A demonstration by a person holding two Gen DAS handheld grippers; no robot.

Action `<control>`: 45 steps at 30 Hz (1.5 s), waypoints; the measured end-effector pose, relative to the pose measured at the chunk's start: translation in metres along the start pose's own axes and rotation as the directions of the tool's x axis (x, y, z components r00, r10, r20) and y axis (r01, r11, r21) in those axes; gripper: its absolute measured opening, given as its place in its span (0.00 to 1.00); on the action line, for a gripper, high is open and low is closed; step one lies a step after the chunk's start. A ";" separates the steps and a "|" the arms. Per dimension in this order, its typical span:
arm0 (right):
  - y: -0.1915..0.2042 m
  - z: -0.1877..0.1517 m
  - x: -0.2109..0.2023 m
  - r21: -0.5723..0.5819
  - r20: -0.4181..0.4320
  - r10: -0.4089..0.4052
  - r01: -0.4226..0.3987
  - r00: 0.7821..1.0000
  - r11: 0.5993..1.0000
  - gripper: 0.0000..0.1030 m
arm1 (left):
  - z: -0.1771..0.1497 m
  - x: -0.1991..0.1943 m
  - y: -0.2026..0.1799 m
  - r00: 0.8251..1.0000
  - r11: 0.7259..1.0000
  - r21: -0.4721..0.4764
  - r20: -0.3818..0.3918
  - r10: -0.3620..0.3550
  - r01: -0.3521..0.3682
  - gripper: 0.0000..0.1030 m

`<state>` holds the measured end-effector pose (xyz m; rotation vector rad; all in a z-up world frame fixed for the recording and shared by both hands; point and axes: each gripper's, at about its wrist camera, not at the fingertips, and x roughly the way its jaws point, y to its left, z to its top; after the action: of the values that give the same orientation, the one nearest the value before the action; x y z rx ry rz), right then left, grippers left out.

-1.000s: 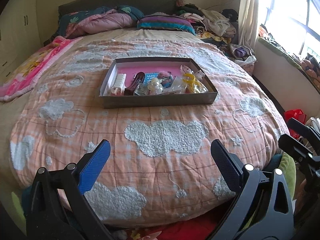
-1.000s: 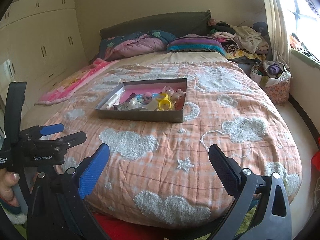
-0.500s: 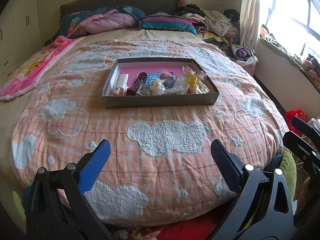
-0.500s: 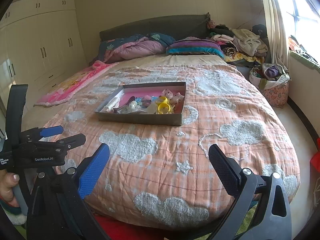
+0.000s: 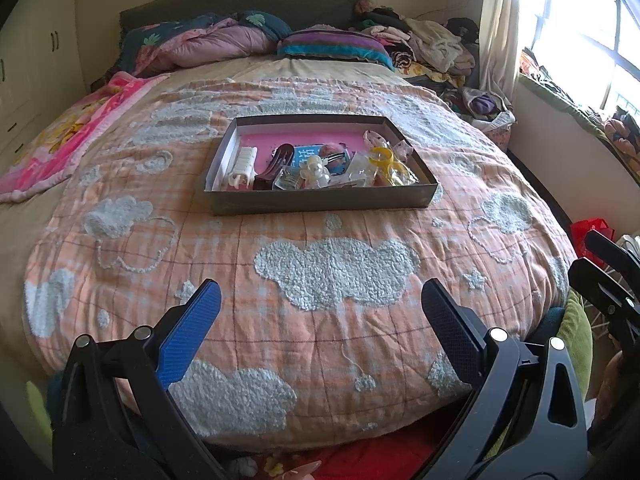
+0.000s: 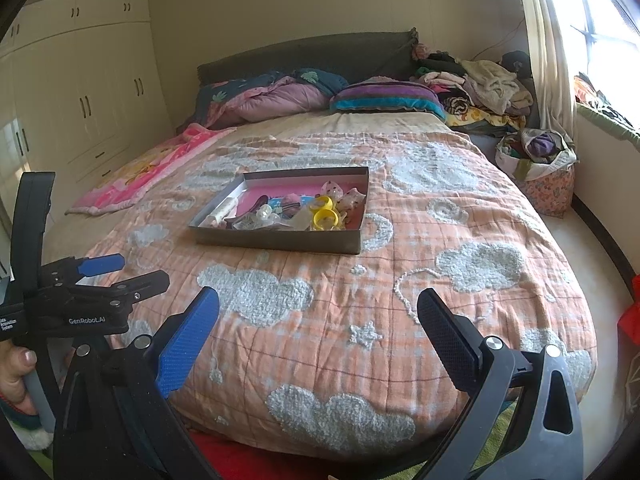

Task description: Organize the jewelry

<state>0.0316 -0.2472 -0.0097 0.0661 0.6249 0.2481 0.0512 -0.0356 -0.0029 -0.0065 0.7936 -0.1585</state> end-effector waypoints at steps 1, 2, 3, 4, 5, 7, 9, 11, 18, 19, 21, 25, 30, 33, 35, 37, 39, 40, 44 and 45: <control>0.000 0.001 -0.001 0.000 0.001 -0.002 0.002 1.000 1.000 0.96 | 0.000 0.000 0.000 1.000 1.000 0.000 0.001 -0.001 0.001 0.91; 0.000 0.000 -0.001 -0.001 0.001 -0.002 0.002 1.000 1.000 0.96 | 0.000 0.000 0.000 1.000 1.000 0.001 0.002 -0.001 0.001 0.91; 0.000 0.001 -0.002 -0.002 0.004 -0.003 0.003 1.000 1.000 0.96 | 0.000 -0.001 0.000 1.000 1.000 0.002 0.003 0.001 -0.001 0.91; -0.001 0.001 -0.003 -0.002 0.006 -0.004 0.004 1.000 1.000 0.96 | 0.000 -0.001 0.000 1.000 1.000 0.003 0.004 0.004 -0.004 0.91; -0.001 0.002 -0.004 -0.002 0.007 -0.005 0.005 1.000 1.000 0.96 | 0.001 -0.001 0.000 1.000 1.000 0.004 0.004 0.007 -0.007 0.91; -0.001 0.002 -0.004 -0.004 0.008 -0.005 0.005 1.000 1.000 0.96 | 0.001 -0.001 0.000 1.000 1.000 0.008 0.005 0.010 -0.010 0.91; -0.002 0.003 -0.005 -0.006 0.006 -0.006 0.006 1.000 1.000 0.96 | 0.002 -0.002 -0.001 1.000 1.000 0.009 0.006 0.012 -0.012 0.91; -0.001 0.003 -0.005 -0.007 0.009 -0.006 0.006 1.000 1.000 0.96 | 0.002 -0.002 0.000 1.000 1.000 0.008 0.008 0.010 -0.010 0.91; 0.002 0.003 -0.002 -0.015 0.000 -0.001 0.001 1.000 1.000 0.96 | 0.003 -0.002 -0.001 1.000 1.000 0.010 0.014 0.012 -0.012 0.91; 0.003 0.003 -0.002 -0.015 0.001 -0.001 0.001 1.000 1.000 0.96 | 0.003 -0.002 -0.001 1.000 1.000 0.009 0.015 0.012 -0.012 0.91; 0.003 0.004 -0.001 -0.012 0.000 0.000 0.000 1.000 1.000 0.96 | 0.003 -0.002 -0.002 1.000 1.000 0.012 0.013 0.010 -0.010 0.91; 0.005 0.003 0.000 -0.016 -0.004 -0.004 0.004 1.000 1.000 0.96 | 0.002 0.000 -0.002 1.000 1.000 0.015 0.008 0.006 -0.006 0.91; 0.005 0.003 0.000 -0.015 0.005 -0.010 0.010 1.000 1.000 0.96 | 0.001 0.004 -0.005 1.000 1.000 0.025 0.004 0.004 -0.004 0.91; 0.003 0.002 0.000 -0.008 0.005 -0.011 0.011 1.000 1.000 0.96 | 0.000 0.004 -0.005 1.000 1.000 0.021 0.010 0.006 -0.006 0.91; 0.002 0.002 0.001 -0.006 0.007 -0.016 0.016 1.000 1.000 0.96 | 0.000 0.003 -0.006 1.000 1.000 0.025 0.020 0.000 0.000 0.91; 0.002 0.002 -0.002 -0.009 0.012 -0.027 0.027 1.000 1.000 0.96 | 0.000 0.003 -0.005 1.000 1.000 0.026 0.026 -0.002 0.001 0.91; 0.001 0.003 -0.004 -0.011 0.020 -0.039 0.040 0.999 0.999 0.96 | 0.001 0.006 -0.005 1.000 1.000 0.018 0.016 0.004 -0.004 0.91; 0.000 0.003 -0.005 -0.013 0.024 -0.046 0.046 0.999 0.999 0.96 | 0.003 0.008 -0.004 1.000 1.000 0.014 0.004 0.003 -0.003 0.91; -0.009 0.005 -0.008 -0.005 0.033 -0.072 0.072 0.997 0.997 0.96 | 0.007 0.028 0.001 0.997 0.999 -0.033 -0.077 0.013 -0.016 0.91; -0.011 0.004 -0.010 -0.003 0.037 -0.085 0.085 0.996 0.996 0.96 | 0.007 0.033 0.003 0.996 0.998 -0.049 -0.088 0.030 -0.035 0.91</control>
<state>0.0290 -0.2607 -0.0021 0.0399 0.5892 0.1655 0.0799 -0.0376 -0.0217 -0.0348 0.8847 -0.1081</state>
